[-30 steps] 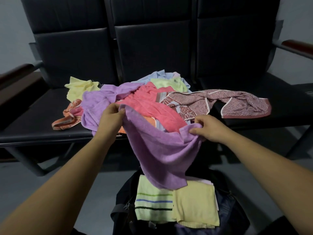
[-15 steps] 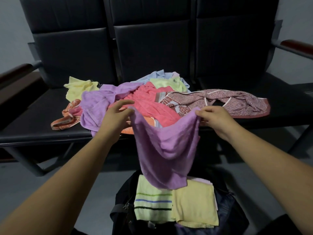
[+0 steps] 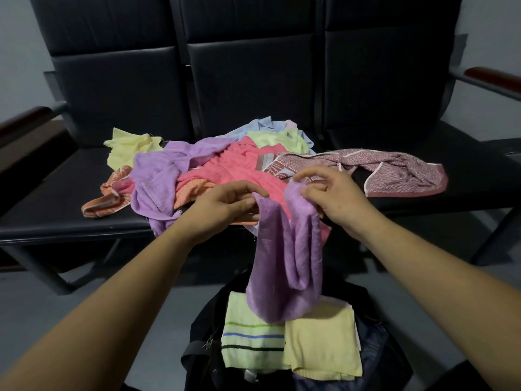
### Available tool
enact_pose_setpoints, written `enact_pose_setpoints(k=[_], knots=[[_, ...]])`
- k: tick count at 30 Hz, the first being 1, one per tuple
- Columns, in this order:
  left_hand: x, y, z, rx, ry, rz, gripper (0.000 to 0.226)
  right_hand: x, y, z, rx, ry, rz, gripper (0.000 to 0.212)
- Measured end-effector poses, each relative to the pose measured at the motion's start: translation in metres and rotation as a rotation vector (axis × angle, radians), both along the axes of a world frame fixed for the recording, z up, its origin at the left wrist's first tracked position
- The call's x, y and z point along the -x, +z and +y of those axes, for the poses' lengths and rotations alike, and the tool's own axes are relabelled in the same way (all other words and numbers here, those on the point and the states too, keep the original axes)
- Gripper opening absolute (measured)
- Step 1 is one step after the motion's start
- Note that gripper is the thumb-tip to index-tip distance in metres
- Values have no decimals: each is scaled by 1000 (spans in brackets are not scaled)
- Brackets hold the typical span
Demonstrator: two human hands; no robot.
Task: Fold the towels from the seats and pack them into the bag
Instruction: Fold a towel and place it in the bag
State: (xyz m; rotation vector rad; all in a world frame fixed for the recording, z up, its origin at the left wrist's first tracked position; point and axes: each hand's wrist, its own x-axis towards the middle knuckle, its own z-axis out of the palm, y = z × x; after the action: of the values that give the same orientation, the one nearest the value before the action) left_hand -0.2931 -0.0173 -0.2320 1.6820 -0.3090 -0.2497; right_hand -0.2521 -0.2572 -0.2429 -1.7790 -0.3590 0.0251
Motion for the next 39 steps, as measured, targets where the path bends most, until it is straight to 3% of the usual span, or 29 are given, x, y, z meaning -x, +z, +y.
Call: enact_pose_setpoints(k=[3,7,15,18,23,27,32,36,39], knots=[[0,2,-4,-124,92,-124,17,9,4,9,78,40,-8,29],[-7,1,-1,-483,225,-337,8,15,5,18,80,96,4,21],[-6,-3,-18,-404,286,-324,23,23,-2,37,52,80,5,21],[-8,-6,-11,-427,201,-218,32,19,6,30,-52,51,54,20],[-9,-22,3,-721,-123,-113,22,8,12,13,-341,20,216,9],[-10,-14,9,-570,28,-73,26,-7,9,-1,-368,-222,192,35],[-14,6,10,-324,396,-305,15,-18,4,-15,-246,-299,154,27],[-20,28,4,-326,512,-450,9,-22,22,-11,-307,-296,150,24],[-28,54,5,-316,542,-439,14,-31,51,-7,-362,-282,142,15]])
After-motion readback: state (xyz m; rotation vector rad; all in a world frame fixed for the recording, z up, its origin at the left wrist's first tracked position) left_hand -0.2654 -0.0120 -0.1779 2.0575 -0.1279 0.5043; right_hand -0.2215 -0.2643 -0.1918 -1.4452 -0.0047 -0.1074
